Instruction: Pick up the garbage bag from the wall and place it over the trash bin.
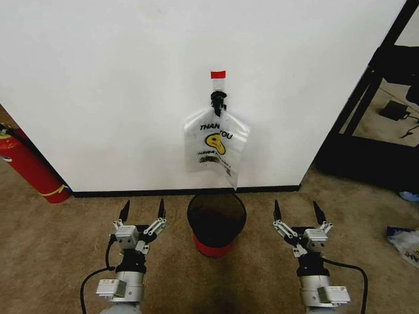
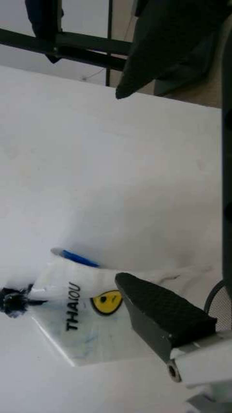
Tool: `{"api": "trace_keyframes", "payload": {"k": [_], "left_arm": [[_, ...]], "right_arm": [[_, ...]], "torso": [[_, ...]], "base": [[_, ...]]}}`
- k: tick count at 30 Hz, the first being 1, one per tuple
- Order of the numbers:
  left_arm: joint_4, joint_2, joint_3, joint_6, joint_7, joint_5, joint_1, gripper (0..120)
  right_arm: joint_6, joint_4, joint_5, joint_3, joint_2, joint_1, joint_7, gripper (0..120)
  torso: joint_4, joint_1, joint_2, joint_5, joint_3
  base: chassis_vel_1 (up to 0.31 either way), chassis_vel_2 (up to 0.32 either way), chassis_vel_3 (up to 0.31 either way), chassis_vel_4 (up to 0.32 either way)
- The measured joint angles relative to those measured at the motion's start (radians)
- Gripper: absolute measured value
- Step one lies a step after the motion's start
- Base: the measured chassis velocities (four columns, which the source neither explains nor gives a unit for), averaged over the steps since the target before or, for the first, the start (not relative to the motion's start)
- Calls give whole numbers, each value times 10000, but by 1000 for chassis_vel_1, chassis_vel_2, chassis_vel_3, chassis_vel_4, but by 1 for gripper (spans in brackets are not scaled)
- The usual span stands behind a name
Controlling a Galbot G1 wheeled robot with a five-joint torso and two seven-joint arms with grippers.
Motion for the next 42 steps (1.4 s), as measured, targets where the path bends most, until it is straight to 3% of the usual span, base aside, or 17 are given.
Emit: {"api": "trace_keyframes", "payload": {"k": [13,15,17,22,24,26,30,35,40,42], "left_arm": [[48,-6,144,-81,-1,54,9,100],[46,24,147,-81,-2,55,15,100],[70,85,145,-81,-4,52,22,100],[69,90,112,-81,-9,132,241,100],[62,84,108,-82,-8,154,266,100],[-28,-1,78,-94,-9,304,431,100],[-149,-143,18,-101,-10,520,587,100],[-216,-311,-123,-109,-9,633,735,100],[-267,-481,-263,-234,-7,754,941,100],[-281,-502,-279,-259,-8,760,968,100]], "right_arm": [[293,-21,-103,-12,36,-231,-13,100],[228,-20,204,-52,-49,-190,-16,100],[-273,67,1447,-261,-401,121,-65,100],[-1702,-137,5526,-559,-2014,1906,-857,100],[-1800,-195,5838,-607,-2176,2073,-953,100],[-2297,-678,7495,-1160,-3061,3208,-1522,100],[-2657,-1609,8939,-2316,-3581,5100,-1963,100],[-2828,-3101,9676,-3616,-3308,7284,-1546,100],[-2732,-5161,9644,-4554,-2256,9610,-781,100],[-2709,-5455,9647,-4629,-2090,9897,-716,100]], "torso": [[0,0,0,0,0],[-3,0,0,0,0],[-5,0,0,4,0],[2,0,0,1,1],[1,0,0,1,0],[1,0,0,2,1],[-2,0,0,1,1],[2,1,0,1,2],[3,2,0,-5,2],[3,2,-1,-1,2]], "base": [[0,0,0,0],[0,0,0,0],[0,0,0,0],[0,0,0,0],[0,0,0,0],[0,0,0,0],[0,0,0,0],[0,0,0,0],[0,0,0,0],[0,0,0,0]]}}
